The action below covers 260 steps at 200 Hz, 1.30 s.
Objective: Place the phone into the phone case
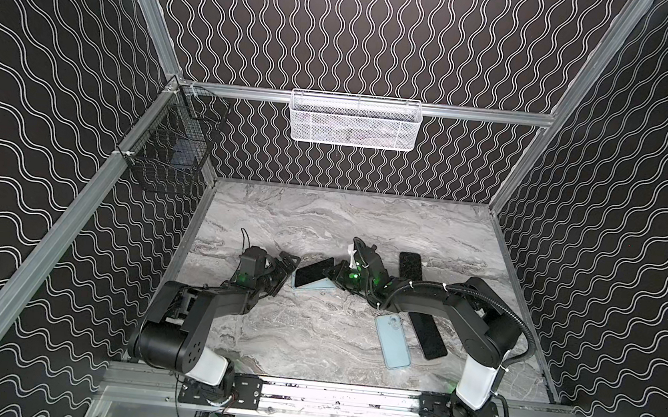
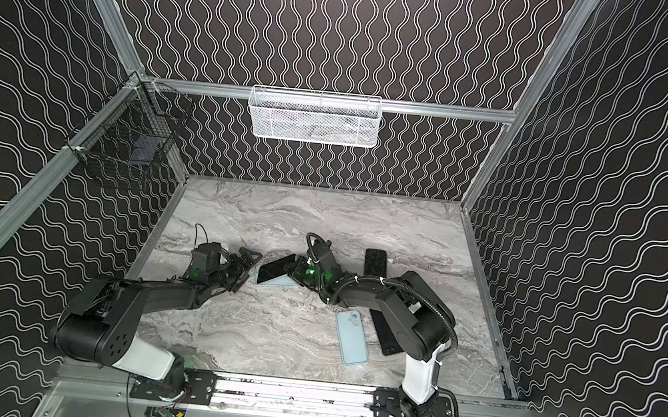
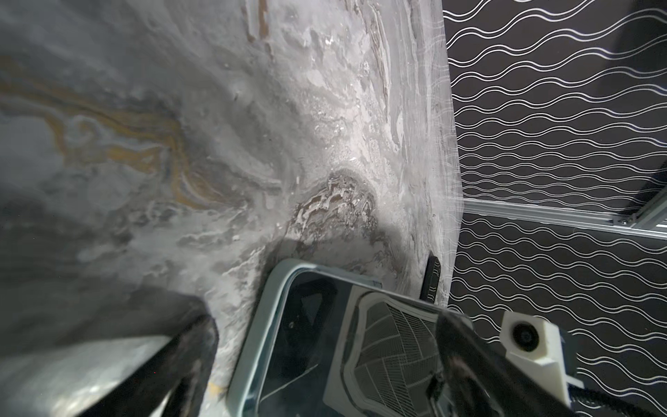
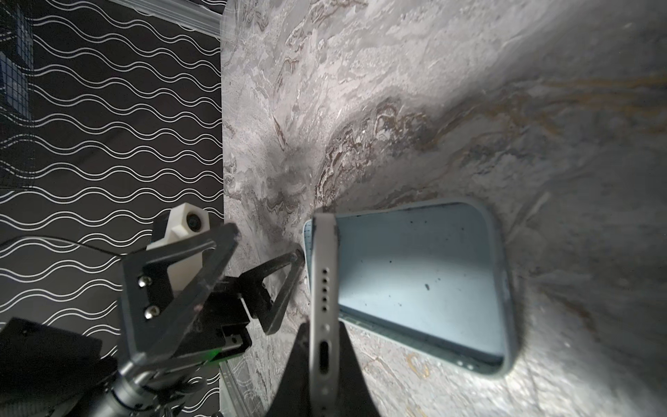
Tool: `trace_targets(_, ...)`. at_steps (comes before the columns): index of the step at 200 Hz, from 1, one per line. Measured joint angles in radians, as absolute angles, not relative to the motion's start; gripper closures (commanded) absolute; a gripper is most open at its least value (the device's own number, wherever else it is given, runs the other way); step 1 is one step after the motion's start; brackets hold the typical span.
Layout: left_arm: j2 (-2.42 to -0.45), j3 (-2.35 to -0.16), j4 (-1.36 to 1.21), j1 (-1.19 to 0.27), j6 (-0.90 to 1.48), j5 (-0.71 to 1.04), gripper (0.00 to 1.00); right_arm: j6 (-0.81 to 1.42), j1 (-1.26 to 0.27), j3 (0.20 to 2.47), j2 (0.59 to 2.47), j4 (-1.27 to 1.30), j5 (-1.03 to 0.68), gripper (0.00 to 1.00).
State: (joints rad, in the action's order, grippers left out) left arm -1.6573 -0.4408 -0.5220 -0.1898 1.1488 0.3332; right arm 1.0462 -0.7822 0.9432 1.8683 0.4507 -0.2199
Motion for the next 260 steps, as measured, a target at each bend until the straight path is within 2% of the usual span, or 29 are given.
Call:
trace_targets(251,-1.769,-0.512,-0.608,-0.240,1.151,0.270,0.02,1.032,-0.771,0.929,1.942,0.578,-0.290,1.00)
trace_targets(260,-1.769,-0.512,-0.608,-0.240,1.151,0.270,0.02,1.032,-0.771,0.929,1.942,0.578,-0.290,0.98)
